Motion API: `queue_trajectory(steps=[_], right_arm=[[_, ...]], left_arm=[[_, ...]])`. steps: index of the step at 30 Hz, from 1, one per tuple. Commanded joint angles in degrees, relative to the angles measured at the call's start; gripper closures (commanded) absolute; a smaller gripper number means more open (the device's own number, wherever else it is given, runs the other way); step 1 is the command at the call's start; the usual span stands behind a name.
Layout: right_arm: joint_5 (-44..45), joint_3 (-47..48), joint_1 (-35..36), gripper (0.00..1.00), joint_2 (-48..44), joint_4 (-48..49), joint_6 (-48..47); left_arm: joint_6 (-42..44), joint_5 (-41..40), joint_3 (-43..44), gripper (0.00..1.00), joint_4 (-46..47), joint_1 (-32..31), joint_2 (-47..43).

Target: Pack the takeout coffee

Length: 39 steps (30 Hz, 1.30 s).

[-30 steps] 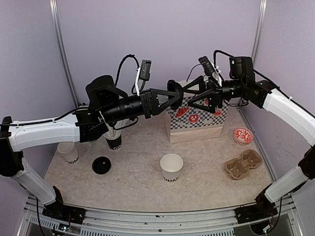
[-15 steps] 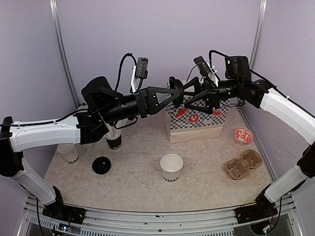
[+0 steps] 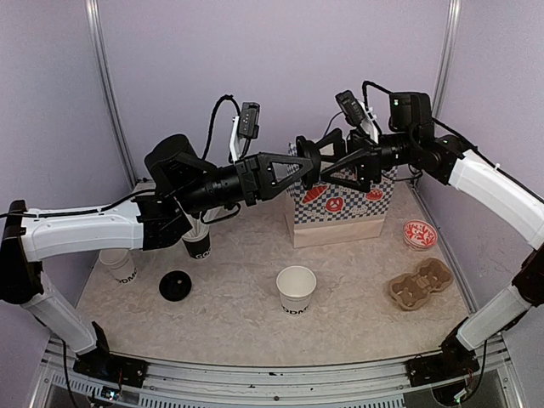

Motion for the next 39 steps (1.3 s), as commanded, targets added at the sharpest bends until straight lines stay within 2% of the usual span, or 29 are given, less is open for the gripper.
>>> queue_trajectory(steps=[1,12,23,26,30,34,39], right_arm=[[-2.0,0.4,1.1,0.01,0.5,1.7,1.5],[-2.9,-0.7,2.1,0.02,0.9,3.4,3.6],[-2.9,-2.8,2.1,0.23,0.9,5.7,5.4],[-2.7,-3.0,2.1,0.24,1.0,6.0,5.6],[-1.6,-2.9,1.7,0.25,1.1,4.9,4.6],[0.2,-4.1,-0.5,0.24,0.2,1.9,0.9],[2.9,-8.2,-4.9,0.24,-2.2,-4.7,-7.6]], left_arm=[[-0.6,0.8,0.2,0.92,2.3,0.2,0.6],[-1.4,0.9,0.5,0.93,2.7,0.1,1.5],[-1.2,0.7,0.4,0.92,2.2,0.2,1.4],[-1.1,0.2,0.3,0.85,1.6,0.2,1.2],[0.5,-3.1,-0.4,0.67,-3.3,0.0,-0.2],[3.9,-8.3,-3.1,0.38,-11.6,-1.0,-4.6],[10.1,-26.6,-5.6,0.37,-32.1,-5.5,-10.0]])
